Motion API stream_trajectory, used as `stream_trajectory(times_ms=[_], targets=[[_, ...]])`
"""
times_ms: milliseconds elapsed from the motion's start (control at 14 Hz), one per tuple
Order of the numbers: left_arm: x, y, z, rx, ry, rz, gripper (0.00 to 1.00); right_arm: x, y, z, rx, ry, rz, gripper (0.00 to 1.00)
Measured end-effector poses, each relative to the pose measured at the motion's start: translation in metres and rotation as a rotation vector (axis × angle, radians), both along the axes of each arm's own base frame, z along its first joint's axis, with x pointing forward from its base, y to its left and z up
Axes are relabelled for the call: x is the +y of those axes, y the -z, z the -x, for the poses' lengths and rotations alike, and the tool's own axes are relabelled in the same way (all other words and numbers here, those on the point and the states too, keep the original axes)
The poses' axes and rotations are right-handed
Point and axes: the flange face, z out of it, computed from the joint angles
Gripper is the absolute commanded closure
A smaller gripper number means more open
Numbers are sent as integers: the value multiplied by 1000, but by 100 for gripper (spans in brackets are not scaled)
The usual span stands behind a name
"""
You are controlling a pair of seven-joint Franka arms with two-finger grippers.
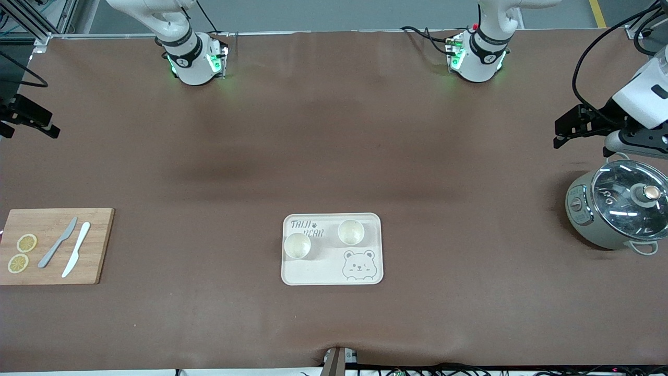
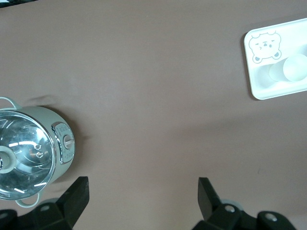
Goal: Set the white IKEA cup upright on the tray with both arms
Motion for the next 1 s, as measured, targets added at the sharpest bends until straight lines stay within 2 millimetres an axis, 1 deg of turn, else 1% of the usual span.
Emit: stream_trajectory(times_ms=[357,571,1000], targets=[[-2,1,0,-1,9,-21,0,2,-10,-3,-24,-3,2,0],[-11,1,1,-2,24,-29,0,2,-10,-3,-25,-3,2,0],[-11,5,-1,5,23,-30,0,2,-10,-3,-24,-2,2,0]])
